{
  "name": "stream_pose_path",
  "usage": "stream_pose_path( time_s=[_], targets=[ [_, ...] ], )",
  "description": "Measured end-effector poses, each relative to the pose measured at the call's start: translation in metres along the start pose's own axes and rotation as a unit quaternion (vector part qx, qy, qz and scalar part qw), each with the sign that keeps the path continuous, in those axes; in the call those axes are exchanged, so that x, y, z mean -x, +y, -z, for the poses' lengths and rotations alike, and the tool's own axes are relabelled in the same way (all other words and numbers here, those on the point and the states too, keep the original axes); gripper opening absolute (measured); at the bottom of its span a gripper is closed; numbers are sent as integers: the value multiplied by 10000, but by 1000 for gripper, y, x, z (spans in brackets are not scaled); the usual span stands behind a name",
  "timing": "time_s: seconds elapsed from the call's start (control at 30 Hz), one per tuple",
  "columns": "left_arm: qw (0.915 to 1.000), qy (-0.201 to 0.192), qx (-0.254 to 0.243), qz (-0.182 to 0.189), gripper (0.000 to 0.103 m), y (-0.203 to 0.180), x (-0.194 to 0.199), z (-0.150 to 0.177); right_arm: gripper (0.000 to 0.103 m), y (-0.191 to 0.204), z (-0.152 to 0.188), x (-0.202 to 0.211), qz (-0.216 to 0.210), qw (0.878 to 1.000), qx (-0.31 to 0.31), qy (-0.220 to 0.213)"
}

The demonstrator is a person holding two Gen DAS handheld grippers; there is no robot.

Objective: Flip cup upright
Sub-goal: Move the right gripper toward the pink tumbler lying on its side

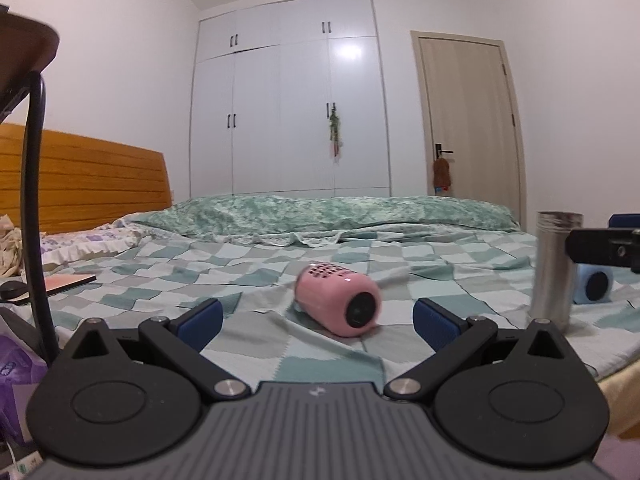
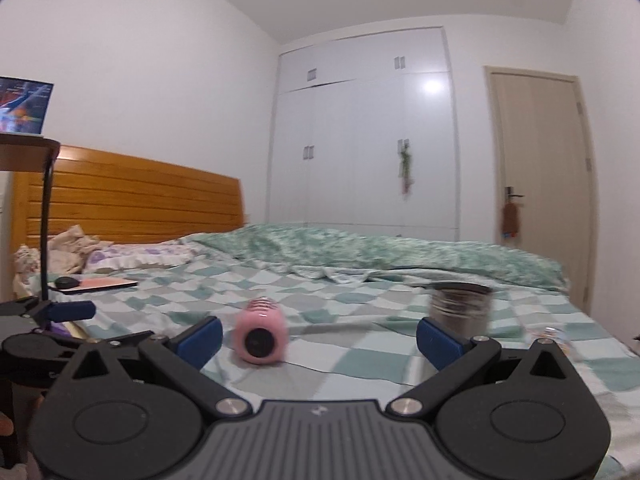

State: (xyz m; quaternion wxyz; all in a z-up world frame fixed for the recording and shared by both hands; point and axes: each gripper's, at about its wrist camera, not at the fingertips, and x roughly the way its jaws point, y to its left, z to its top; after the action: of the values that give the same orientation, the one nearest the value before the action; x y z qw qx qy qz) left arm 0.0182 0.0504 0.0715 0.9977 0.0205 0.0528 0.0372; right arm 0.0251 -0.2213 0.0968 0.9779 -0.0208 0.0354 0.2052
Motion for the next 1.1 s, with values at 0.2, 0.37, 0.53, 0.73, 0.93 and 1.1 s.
stream_pose_path(
  time_s=[0.2,0.37,0.53,0.73,0.93,1.1],
  targets=[
    [9997,122,189,-133,103,21,-27,-7,103,15,-16,-47,-338,9987,152,338],
    [9992,346,158,-122,103,30,-52,-10,103,23,-27,-91,-500,9964,241,645],
    [9987,487,147,-4,103,41,-75,-11,103,35,-36,-140,-683,9925,313,969],
    [9982,567,46,171,103,53,-102,-15,103,44,-44,-191,-775,9880,327,1294],
    [9981,582,-84,168,103,68,-129,-20,103,51,-45,-238,-856,9799,296,1779],
    [9971,735,-173,121,103,77,-148,-18,103,61,-44,-280,-835,9702,280,2255]
  ],
)
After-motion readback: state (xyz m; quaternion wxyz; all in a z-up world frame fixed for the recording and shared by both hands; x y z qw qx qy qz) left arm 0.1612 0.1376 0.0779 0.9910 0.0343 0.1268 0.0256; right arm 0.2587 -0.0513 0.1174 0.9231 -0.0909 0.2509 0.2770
